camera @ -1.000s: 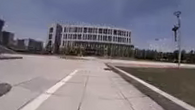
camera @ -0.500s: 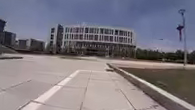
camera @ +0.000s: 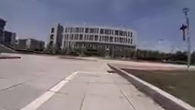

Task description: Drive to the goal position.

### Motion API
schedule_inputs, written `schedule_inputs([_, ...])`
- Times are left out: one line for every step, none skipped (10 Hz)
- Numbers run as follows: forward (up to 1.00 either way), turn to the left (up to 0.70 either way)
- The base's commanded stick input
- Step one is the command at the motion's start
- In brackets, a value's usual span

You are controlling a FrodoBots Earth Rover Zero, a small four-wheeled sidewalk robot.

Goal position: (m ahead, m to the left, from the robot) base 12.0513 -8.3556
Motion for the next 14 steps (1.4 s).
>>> schedule_inputs([0.70,0.35])
schedule_inputs([0.70,0.19])
schedule_inputs([0.70,0.00])
schedule_inputs([0.70,0.00])
schedule_inputs([0.70,0.00])
schedule_inputs([0.70,0.00])
schedule_inputs([0.70,0.00])
schedule_inputs([0.70,0.00])
schedule_inputs([0.70,0.00])
schedule_inputs([0.70,0.00])
schedule_inputs([0.70,0.00])
schedule_inputs([0.70,0.00])
schedule_inputs([0.70,0.00])
schedule_inputs([0.70,0.00])
